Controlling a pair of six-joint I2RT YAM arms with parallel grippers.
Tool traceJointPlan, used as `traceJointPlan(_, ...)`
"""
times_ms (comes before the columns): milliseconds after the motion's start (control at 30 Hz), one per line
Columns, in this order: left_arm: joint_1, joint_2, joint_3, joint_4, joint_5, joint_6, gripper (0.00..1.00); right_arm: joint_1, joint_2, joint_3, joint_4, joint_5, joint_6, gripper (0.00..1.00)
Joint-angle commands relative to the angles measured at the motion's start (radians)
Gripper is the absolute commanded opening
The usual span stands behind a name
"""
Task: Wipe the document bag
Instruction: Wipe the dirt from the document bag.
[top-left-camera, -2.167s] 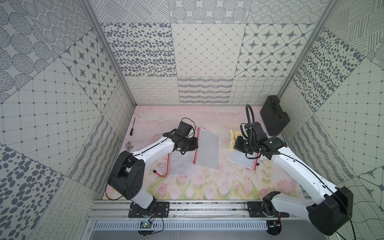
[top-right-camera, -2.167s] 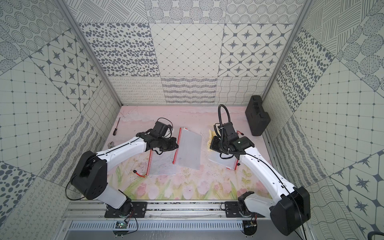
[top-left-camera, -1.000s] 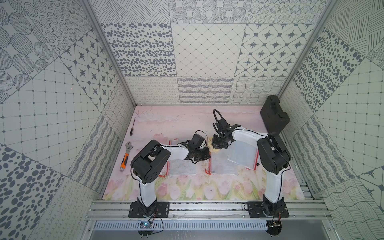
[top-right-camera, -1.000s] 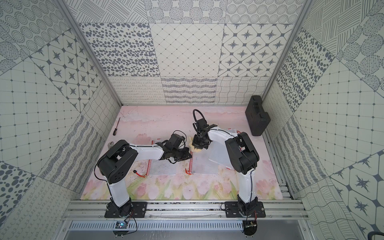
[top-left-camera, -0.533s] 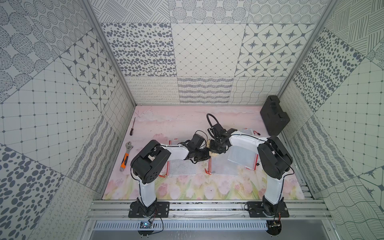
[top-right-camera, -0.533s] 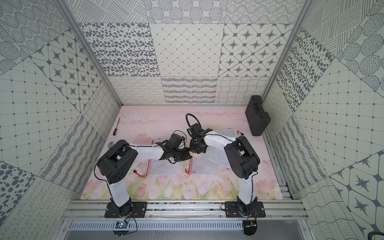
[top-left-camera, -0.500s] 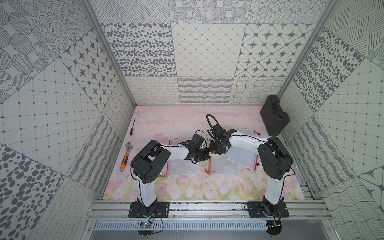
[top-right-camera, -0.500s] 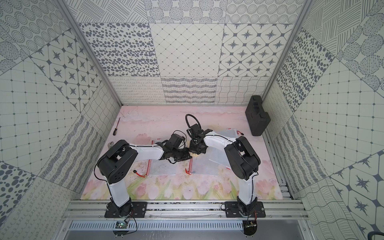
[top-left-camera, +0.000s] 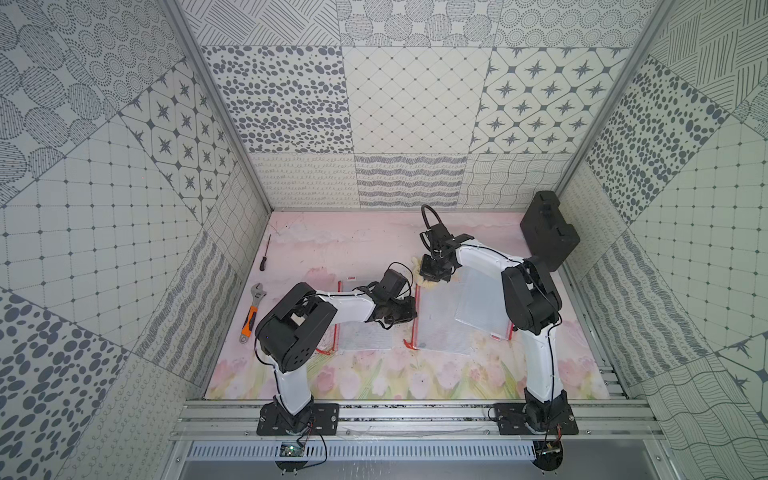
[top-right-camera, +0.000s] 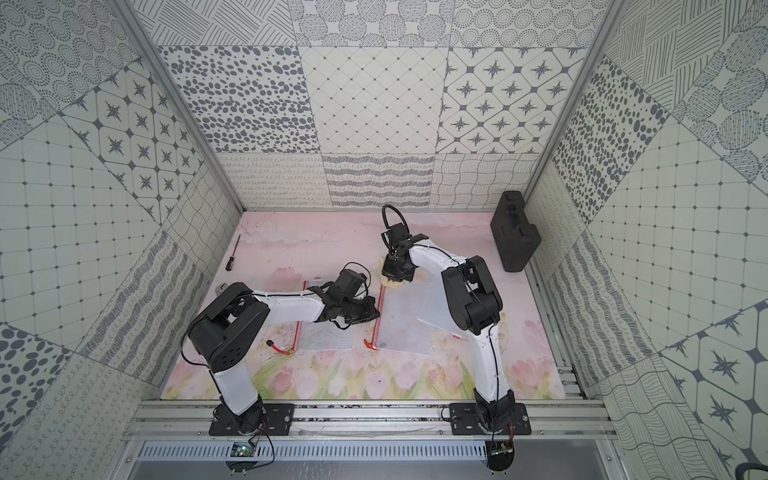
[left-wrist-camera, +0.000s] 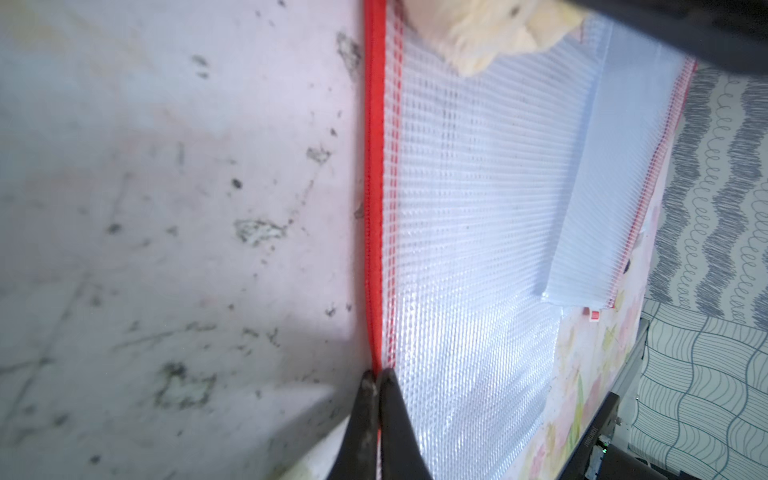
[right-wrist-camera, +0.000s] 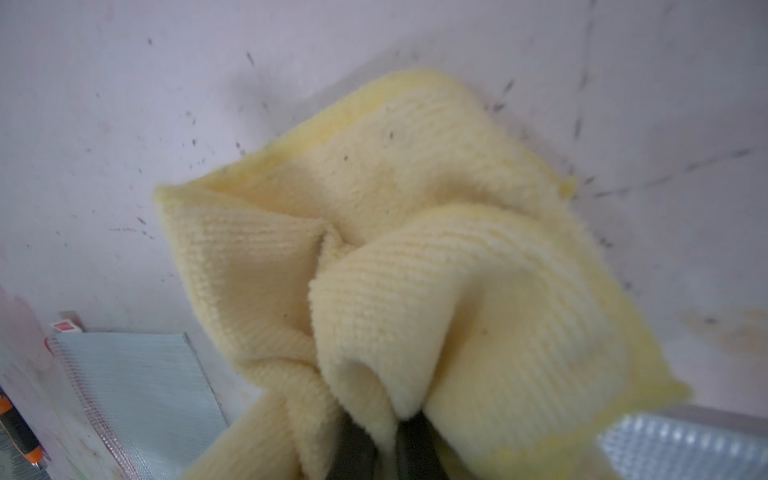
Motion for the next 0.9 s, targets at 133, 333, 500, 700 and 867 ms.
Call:
traceJointPlan(133, 0.043, -0.051, -0.045, -0.322, -0.189, -0.033, 0.00, 0.059, -0.093, -0.122, 0.011, -0.014, -0.048, 0.00)
traceJointPlan(333, 0.126, -0.077, -0.106, -0.323, -0.176, -0.045, 0.00, 0.183, -0.149, -0.244, 0.020, -0.041, -0.033, 0.00)
traceJointPlan(500, 0.154, -0.094, -0.122, -0.332, -0.168, -0.034, 0.00, 0.171, -0.187, -0.351, 0.080, -0.053, 0.014, 0.00)
traceJointPlan(700, 0.157, -0.107, -0.126, -0.340, -0.170, -0.026, 0.00, -0.023, -0.192, -0.368, 0.047, 0.004, -0.044, 0.00)
traceJointPlan(867, 0.157, -0.104, -0.126, -0.332, -0.157, -0.026, 0.00, -0.053, -0.168, -0.287, -0.007, 0.026, -0.075, 0.00)
